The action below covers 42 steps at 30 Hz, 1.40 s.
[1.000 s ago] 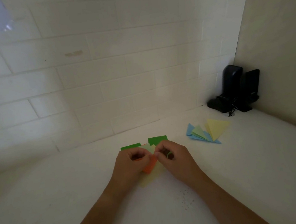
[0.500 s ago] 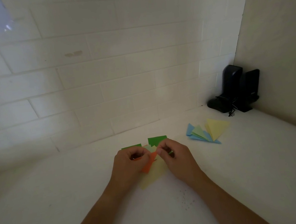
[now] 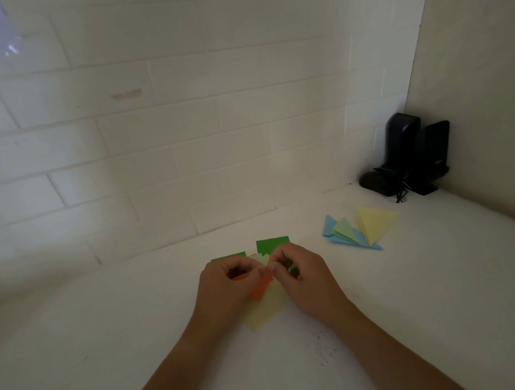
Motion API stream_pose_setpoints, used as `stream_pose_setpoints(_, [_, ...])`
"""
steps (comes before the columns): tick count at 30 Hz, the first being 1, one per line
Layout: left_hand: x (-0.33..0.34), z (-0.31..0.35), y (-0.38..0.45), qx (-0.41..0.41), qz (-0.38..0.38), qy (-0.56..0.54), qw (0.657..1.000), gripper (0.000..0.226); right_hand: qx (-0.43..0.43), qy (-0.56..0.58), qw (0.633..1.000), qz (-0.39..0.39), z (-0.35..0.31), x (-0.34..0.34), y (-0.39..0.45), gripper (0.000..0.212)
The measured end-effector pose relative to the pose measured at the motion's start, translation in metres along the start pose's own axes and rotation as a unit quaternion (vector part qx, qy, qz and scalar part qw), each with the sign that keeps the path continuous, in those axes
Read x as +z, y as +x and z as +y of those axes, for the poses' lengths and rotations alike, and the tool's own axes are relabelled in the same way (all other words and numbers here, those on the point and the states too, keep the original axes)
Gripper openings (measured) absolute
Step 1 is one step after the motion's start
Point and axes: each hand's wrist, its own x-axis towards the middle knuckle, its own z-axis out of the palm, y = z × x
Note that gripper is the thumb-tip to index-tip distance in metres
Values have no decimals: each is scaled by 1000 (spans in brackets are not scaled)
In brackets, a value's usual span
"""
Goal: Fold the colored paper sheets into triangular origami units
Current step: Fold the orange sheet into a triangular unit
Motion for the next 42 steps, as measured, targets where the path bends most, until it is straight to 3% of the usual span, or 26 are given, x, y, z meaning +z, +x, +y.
stream_pose_setpoints(4, [-3, -4, 1, -3, 17, 11, 1000, 20, 21, 11, 999, 25, 3, -1, 2, 22])
stream_pose_setpoints(10, [-4, -8, 1, 5, 3, 10, 1000, 20, 15, 21, 1000, -9, 1, -1, 1, 14])
stream_pose_setpoints(19, [0, -9, 4, -6, 26, -6, 1000, 21, 13, 6, 1000, 18, 3, 0, 1, 21])
stream_pose_setpoints(25, [-3, -9, 3, -2, -7, -26, 1000, 13, 16, 24, 999, -16, -2, -3, 0, 20])
stream_pose_setpoints(35, [-4, -7, 2, -28, 6, -31, 999, 8, 12, 14, 1000, -13, -2, -3, -1, 14])
stream_pose_setpoints(42, [-3, -10, 3, -34, 42, -27, 998, 7, 35, -11, 999, 38, 6, -1, 2, 12])
